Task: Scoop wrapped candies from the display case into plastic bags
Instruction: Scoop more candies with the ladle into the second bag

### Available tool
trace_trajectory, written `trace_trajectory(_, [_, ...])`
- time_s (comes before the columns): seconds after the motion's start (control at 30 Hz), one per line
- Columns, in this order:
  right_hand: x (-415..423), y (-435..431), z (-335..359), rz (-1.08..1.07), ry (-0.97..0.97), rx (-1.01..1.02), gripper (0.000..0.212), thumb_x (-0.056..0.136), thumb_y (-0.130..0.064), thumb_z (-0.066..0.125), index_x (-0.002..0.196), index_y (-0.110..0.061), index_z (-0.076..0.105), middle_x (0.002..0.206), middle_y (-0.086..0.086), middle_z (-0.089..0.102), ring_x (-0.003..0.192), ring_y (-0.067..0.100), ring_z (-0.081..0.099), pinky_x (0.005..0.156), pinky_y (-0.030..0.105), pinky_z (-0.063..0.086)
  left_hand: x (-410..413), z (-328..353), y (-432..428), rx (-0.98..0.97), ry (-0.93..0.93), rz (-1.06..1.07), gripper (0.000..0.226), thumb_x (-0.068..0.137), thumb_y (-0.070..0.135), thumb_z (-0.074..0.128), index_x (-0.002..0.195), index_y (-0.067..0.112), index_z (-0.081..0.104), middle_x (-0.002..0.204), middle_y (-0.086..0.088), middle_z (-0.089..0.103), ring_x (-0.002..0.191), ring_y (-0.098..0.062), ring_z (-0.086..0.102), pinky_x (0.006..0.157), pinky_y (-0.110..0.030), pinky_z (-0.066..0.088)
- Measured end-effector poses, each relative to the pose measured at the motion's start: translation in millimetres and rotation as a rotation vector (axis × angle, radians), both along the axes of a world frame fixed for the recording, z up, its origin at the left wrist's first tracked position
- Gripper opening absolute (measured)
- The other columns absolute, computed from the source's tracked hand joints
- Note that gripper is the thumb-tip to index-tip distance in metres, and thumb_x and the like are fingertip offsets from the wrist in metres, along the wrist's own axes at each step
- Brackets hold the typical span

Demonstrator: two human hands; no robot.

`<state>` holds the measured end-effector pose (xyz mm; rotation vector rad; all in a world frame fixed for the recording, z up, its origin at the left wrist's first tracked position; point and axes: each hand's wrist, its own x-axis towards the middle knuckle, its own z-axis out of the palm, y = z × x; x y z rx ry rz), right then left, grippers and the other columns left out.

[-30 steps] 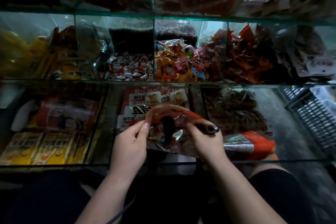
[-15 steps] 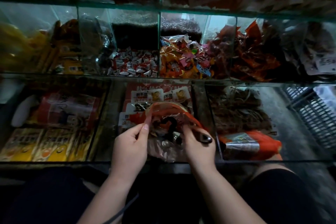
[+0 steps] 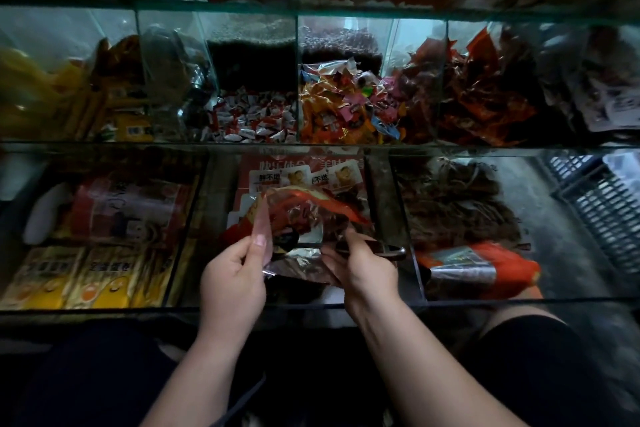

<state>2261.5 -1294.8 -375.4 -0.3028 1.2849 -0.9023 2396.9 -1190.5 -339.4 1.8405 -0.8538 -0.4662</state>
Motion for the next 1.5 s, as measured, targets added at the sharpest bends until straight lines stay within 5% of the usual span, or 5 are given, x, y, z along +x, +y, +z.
trace_trajectory(0.23, [16, 0, 3, 0.278, 0.313, -0.442, 0.007, 0.078, -0.042, 0.077, 0.084, -0.045, 0.076, 0.084, -0.012, 0.079, 0.085, 0.010, 0.076, 0.090, 0.048, 0.060, 1, 4, 3, -0.004, 0.022, 0.038, 0.040, 0.103, 0.040, 0.051, 0.075, 0.065, 0.065, 0.080, 0.023, 0.072, 0.078, 0.003, 0.066, 0.067, -0.028, 0.051])
trace_trajectory(0.53, [29, 5, 8, 0.144, 0.037, -0.158, 0.040, 0.080, -0.026, 0.085, 0.111, -0.008, 0.066, 0.089, 0.013, 0.079, 0.080, 0.027, 0.079, 0.069, 0.035, 0.063, 19, 12, 14, 0.028, -0.080, 0.090, 0.034, 0.103, 0.036, 0.052, 0.075, 0.030, 0.070, 0.066, 0.004, 0.067, 0.058, -0.009, 0.060, 0.050, -0.031, 0.042])
trace_trajectory(0.8, [34, 23, 5, 0.534, 0.513, -0.813, 0.011, 0.090, -0.026, 0.075, 0.079, -0.026, 0.072, 0.079, -0.009, 0.074, 0.079, 0.004, 0.070, 0.076, 0.022, 0.054, 34, 25, 19, 0.010, -0.221, 0.208, 0.037, 0.097, 0.025, 0.065, 0.064, 0.041, 0.064, 0.074, 0.028, 0.068, 0.071, 0.006, 0.062, 0.055, -0.008, 0.040])
trace_trajectory(1.1, [30, 23, 35, 0.122, -0.015, -0.172, 0.023, 0.085, -0.022, 0.082, 0.099, -0.006, 0.072, 0.085, 0.015, 0.079, 0.077, 0.030, 0.079, 0.062, 0.032, 0.062, 40, 24, 22, 0.065, -0.242, 0.264, 0.035, 0.096, 0.033, 0.064, 0.063, 0.044, 0.060, 0.071, 0.029, 0.065, 0.067, 0.003, 0.061, 0.051, -0.017, 0.035])
trace_trajectory(1.5, [-23, 40, 51, 0.272, 0.392, -0.676, 0.021, 0.084, -0.048, 0.075, 0.078, -0.029, 0.078, 0.073, -0.003, 0.078, 0.071, 0.009, 0.076, 0.067, 0.021, 0.058, 31, 23, 19, 0.126, -0.236, 0.190, 0.014, 0.096, 0.028, 0.066, 0.088, 0.024, 0.077, 0.088, 0.017, 0.069, 0.086, 0.000, 0.062, 0.067, -0.015, 0.041])
